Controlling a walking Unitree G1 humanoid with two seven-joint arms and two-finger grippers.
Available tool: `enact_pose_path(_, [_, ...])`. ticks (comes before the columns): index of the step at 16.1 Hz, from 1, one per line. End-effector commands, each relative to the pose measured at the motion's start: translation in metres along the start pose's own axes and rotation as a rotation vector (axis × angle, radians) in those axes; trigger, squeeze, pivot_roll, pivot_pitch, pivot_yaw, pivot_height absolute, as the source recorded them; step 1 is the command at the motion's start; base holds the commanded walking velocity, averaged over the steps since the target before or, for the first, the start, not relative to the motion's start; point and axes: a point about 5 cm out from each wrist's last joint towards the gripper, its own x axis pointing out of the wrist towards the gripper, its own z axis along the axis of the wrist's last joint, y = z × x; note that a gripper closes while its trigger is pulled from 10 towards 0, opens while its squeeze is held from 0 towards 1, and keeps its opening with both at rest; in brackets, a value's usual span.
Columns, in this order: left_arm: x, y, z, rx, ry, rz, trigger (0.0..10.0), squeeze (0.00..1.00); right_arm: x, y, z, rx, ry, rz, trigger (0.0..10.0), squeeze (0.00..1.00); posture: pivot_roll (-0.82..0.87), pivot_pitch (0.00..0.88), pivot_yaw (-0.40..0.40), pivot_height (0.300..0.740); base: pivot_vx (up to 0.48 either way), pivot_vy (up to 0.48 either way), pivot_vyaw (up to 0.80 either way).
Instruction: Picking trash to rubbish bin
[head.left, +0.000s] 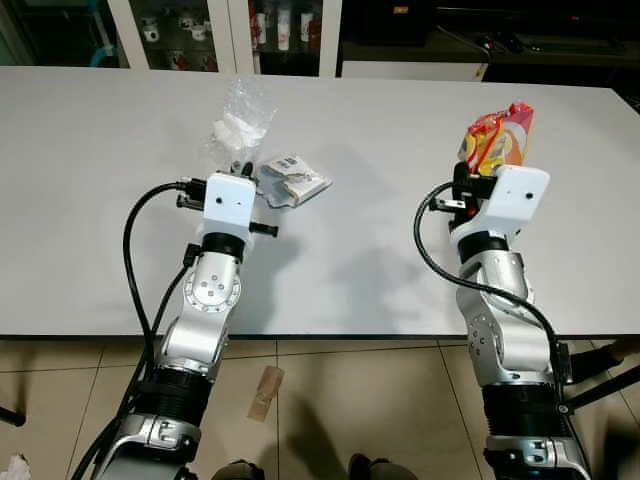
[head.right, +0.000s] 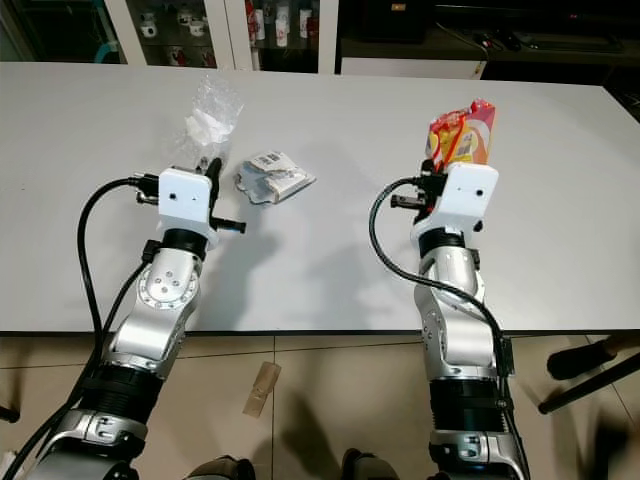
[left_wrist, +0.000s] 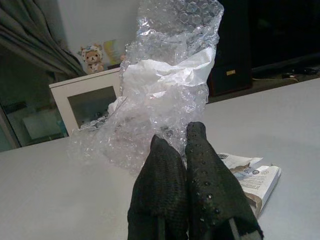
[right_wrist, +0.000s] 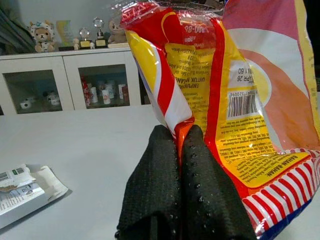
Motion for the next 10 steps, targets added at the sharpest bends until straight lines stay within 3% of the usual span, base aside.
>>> enact_pose_path(1, [-0.0002, 0.0014, 0.0030, -0.005, -0.022, -0.002, 10.0, 0.00, -0.0018, -0.0027, 0.0032, 0.003, -0.022, -0.013, 10.0, 0.00, -0.04, 0.074, -0.021, 0.740, 0.000, 0.000, 0.00])
enact_pose_path(10, [-0.0008, 0.0023, -0.0010, -0.004, -0.010, 0.016, 10.0, 0.00, -0.0018, -0.0032, -0.0005, 0.014, -0.007, -0.014, 10.0, 0.00, -0.04, 0.081, -0.023, 0.740, 0.000, 0.000, 0.00])
